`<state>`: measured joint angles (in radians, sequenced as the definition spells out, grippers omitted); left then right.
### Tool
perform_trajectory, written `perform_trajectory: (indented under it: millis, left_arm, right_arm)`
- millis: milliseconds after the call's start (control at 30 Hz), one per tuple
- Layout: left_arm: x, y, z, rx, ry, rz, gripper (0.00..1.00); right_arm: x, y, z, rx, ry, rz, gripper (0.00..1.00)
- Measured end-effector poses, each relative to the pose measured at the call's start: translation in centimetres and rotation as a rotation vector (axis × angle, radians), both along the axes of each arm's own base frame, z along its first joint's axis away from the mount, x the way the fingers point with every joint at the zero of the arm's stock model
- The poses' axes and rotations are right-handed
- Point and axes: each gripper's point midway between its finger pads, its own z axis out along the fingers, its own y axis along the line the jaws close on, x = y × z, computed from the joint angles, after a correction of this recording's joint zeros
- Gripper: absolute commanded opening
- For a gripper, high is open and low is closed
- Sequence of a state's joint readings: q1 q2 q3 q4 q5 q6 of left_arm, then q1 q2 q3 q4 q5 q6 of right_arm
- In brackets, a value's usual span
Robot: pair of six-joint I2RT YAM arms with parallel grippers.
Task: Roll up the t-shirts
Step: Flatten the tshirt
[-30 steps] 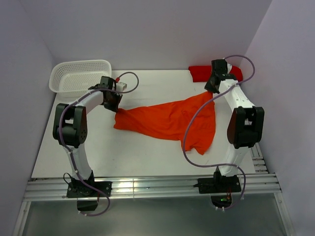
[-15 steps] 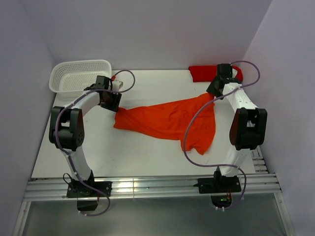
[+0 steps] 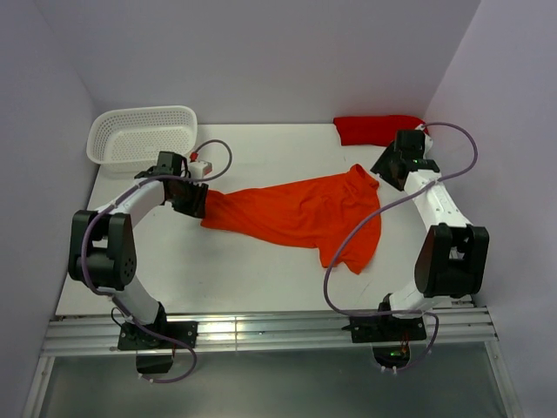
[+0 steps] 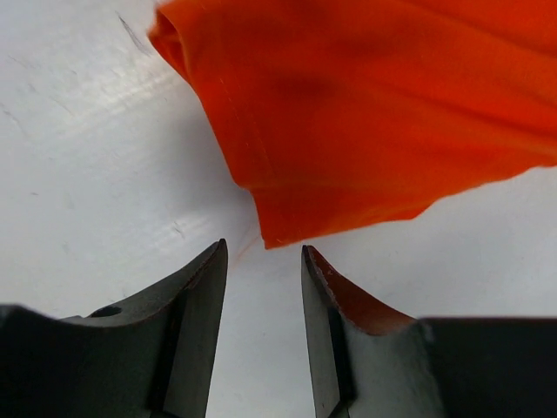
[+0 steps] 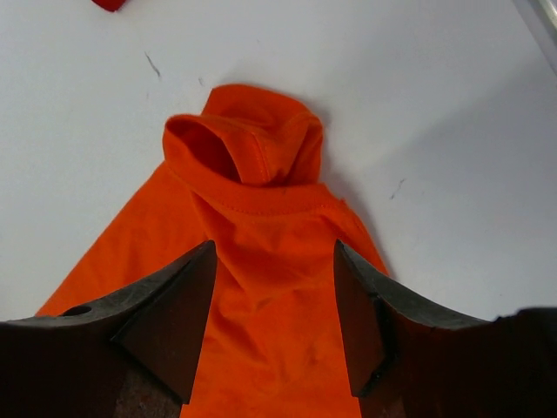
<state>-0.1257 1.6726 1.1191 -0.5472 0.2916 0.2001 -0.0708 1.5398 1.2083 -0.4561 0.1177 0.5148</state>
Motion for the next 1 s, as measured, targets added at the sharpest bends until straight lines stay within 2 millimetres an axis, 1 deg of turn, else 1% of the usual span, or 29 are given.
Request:
perform_trajectory:
  millis: [100,233,367,633,800,900,1000]
  left_arm:
    - [-1.1,-0.2,-0.9,-0.016,0.034,-0.008,0.45]
    - [-1.4,-0.6,-1.1,-0.036,0.043,-0.017,0.45]
    - [-1.3,-0.8,-1.2,-0.047,0.044,-0.017,0.45]
    - [-1.3,-0.9,-2.3,-0.05,0.066,-0.01,0.44]
    - [-1.5,-1.0,-2.6,-0.058,0.08,-0.007,0.43]
    - [-1.5,-1.1,-2.7,-0.065,0.084,-0.004,0.4]
    - [-1.4,-1.2,-3.0,-0.068,0.089,-0.002,0.33]
  right_arm:
    - [-1.4,0.4,-0.9,0.018,0.006,0.002,0.63]
    - [-2.8,0.8,-1.8,0.036,0.016,0.006,0.63]
    - [-3.3,0.9,-2.2,0.039,0.011,0.008,0.63]
    - [-4.5,1.0,-3.9,0.041,0.039,0.007,0.62]
    - [-4.9,1.0,-3.7,0.04,0.026,0.007,0.63]
    - [-4.8,0.9,-3.5,0.04,0.018,0.006,0.63]
    - [-4.9,0.9,-3.6,0.04,0.017,0.006,0.63]
